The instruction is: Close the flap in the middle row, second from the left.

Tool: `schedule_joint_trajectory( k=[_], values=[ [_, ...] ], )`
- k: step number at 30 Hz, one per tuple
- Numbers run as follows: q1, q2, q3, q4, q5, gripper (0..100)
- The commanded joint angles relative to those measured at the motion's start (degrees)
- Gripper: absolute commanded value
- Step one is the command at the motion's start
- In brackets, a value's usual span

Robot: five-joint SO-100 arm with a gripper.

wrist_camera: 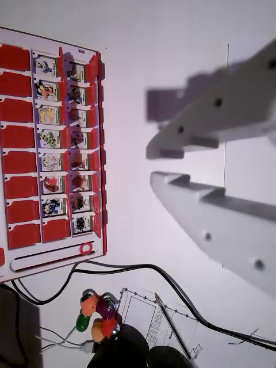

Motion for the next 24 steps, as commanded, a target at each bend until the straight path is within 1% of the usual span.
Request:
schedule_joint_trajectory(
  k=[1, 5, 8, 12, 17, 24],
  values=[
    [-0.26, 1.85, -5.19, 0.18, 0.09, 2],
    [-0.35, 1.32, -5.36, 0.26, 0.35, 2],
    [-0.44, -1.41, -7.21, 0.97, 1.58, 2],
    [-0.70, -7.29, -14.15, 4.22, 3.25, 2],
    [-0.70, -14.06, -21.36, 4.57, 4.22, 2],
    [-1.41, -23.73, -27.95, 4.48, 6.77, 2]
  ],
)
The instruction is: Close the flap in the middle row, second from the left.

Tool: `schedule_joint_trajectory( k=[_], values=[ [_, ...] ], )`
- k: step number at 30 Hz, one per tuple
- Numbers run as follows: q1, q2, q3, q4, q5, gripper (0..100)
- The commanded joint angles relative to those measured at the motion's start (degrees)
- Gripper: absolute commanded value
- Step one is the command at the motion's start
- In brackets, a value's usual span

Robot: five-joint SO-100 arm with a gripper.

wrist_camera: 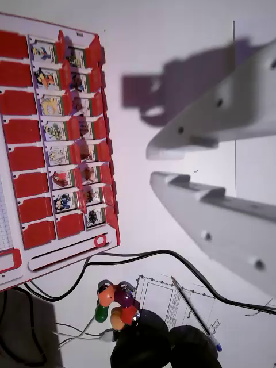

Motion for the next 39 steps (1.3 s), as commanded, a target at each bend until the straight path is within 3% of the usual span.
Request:
schedule_joint_trajectory(
  k=[1, 16, 39],
  values=[
    [-1.14, -3.43, -6.50, -0.09, 1.41, 2],
    [-3.60, -24.96, -16.87, 0.26, 7.82, 2],
    [-6.50, -53.96, -34.01, -3.69, 14.33, 2]
  ],
)
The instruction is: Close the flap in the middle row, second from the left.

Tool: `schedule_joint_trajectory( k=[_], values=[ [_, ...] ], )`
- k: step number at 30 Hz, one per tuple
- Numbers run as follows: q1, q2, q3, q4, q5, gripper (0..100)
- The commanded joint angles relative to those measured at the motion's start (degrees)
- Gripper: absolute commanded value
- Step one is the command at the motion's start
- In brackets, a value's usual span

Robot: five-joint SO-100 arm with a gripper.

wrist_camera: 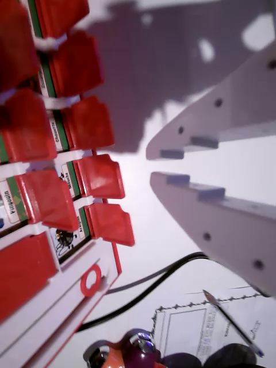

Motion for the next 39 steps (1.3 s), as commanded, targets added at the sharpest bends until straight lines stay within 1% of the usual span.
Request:
schedule_joint_trajectory(
  k=[1, 18, 29, 39],
  values=[
    [-0.44, -0.62, -7.21, -1.76, 0.53, 2],
    [-0.62, -10.72, -14.41, -5.36, 2.99, 2],
    [-0.70, -13.97, -17.05, -8.26, 5.54, 2],
    [-0.79, -15.47, -17.67, -12.39, 8.96, 2]
  ],
)
